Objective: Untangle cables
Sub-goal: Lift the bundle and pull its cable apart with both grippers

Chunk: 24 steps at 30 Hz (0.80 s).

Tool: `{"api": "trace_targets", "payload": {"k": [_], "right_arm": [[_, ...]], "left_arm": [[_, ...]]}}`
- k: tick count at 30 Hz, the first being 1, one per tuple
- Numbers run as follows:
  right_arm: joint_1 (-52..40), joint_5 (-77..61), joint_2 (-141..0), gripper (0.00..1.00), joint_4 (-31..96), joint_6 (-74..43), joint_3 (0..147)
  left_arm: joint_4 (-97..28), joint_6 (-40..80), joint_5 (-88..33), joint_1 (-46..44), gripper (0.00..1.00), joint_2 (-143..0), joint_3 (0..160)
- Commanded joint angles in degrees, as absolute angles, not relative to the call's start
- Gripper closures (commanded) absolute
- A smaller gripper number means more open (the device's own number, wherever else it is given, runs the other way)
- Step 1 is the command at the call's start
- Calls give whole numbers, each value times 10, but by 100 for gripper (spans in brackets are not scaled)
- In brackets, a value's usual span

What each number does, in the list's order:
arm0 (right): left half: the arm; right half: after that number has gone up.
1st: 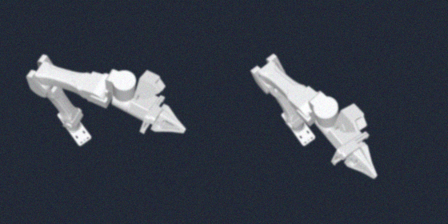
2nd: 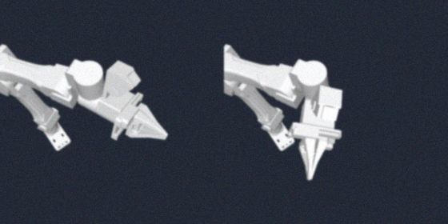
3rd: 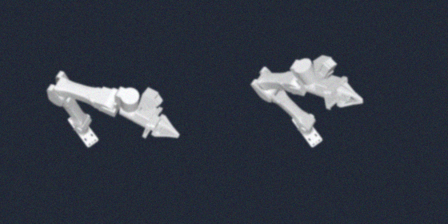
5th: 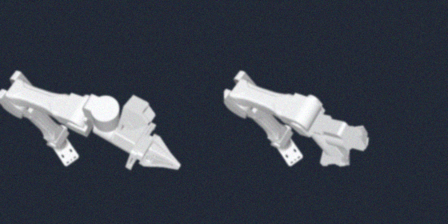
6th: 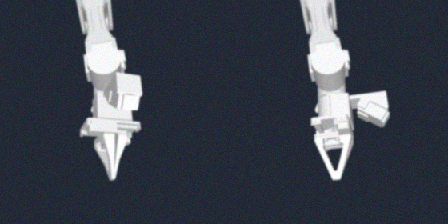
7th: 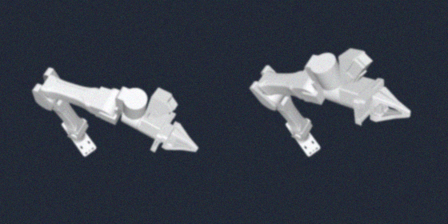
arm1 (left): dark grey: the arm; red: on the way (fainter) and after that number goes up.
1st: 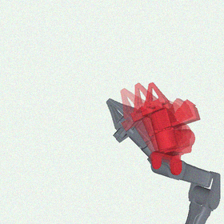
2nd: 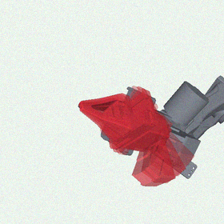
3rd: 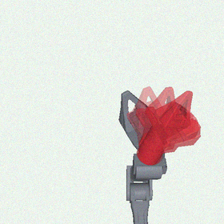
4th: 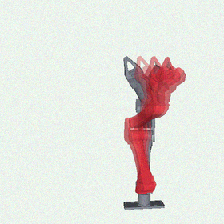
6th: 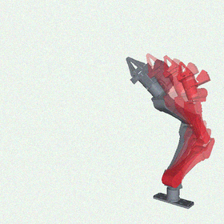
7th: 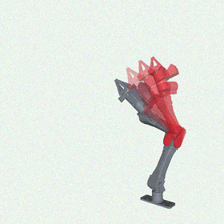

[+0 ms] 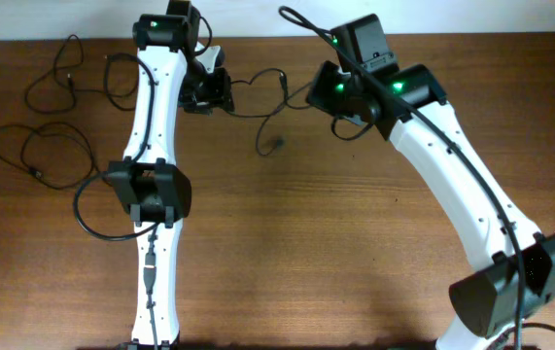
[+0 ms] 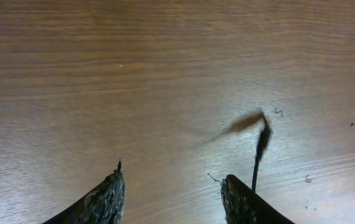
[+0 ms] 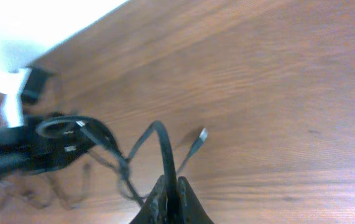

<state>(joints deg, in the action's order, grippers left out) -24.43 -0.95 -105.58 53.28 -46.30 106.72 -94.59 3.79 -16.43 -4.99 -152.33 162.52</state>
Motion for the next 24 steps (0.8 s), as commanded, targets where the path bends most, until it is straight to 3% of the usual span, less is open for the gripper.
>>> {"api": "trace_targets", "payload": {"k": [1,3,5,9,11,13,15,16,17,18,24], "right_arm": [[-234,136,-1014,96,566,-385,1072],[-234,68,-1014,96,581,-297,1072],[-234,-102,-1014,96,576,-231,1072],[-230,-109,-1014,96,576,-212,1072],[-231,-141,-1014,96,571,-211,1072],[-230,-182,-1014,96,546,-191,1072],[-224,-175,-1014,96,519,-280,1072],[-217,-173,-1014,96,507,-331,1072],[-205,-174,-1014,96,494,-387,1072],[-193,-174,-1014,96,486,-422,1072],[-135,-154,-1016,96,475,-656,1072]], "left_arm": [[-942,56,-88,-37,48,-1504,1622],[-940,93,-47,-36,49,-1504,1622],[-939,98,-32,-36,48,-1504,1622],[-940,98,-37,-36,42,-1504,1622],[-943,98,-65,-36,36,-1504,1622],[-936,35,-192,-36,34,-1504,1622],[-938,-106,-396,-36,35,-1503,1622],[-945,-183,-510,-34,30,-1499,1623],[-945,-251,-581,-33,6,-1491,1623],[-938,-267,-583,-33,0,-1482,1623],[-925,-267,-528,-49,1,-1384,1643]]}}
